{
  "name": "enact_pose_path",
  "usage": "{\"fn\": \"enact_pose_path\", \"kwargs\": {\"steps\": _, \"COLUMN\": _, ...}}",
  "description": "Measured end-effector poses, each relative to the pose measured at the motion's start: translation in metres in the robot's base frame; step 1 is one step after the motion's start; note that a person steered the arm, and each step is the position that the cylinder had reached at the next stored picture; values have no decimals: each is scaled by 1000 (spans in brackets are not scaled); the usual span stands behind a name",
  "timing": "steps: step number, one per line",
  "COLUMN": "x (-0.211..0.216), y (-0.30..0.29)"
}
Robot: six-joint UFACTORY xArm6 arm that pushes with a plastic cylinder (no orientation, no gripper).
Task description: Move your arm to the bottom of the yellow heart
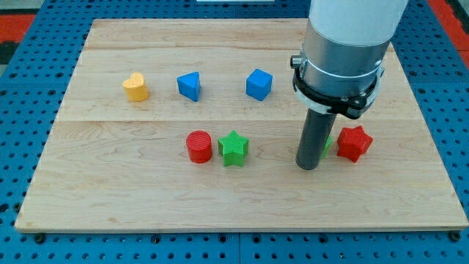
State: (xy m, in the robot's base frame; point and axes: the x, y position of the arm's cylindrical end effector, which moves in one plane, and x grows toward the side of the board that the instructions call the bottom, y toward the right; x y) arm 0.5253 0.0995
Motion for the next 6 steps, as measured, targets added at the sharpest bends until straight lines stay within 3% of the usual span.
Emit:
{"fn": "enact_pose_path", "kwargs": {"steps": 2, "x": 30, "y": -1}}
{"fn": "enact_pose_path", "kwargs": {"steps": 4, "x": 51, "y": -143}}
{"fn": "enact_pose_path", "kwargs": {"steps": 5, "x": 40, "y": -235}}
{"fn": "enact_pose_path", "kwargs": {"steps": 6, "x": 9, "y": -284}}
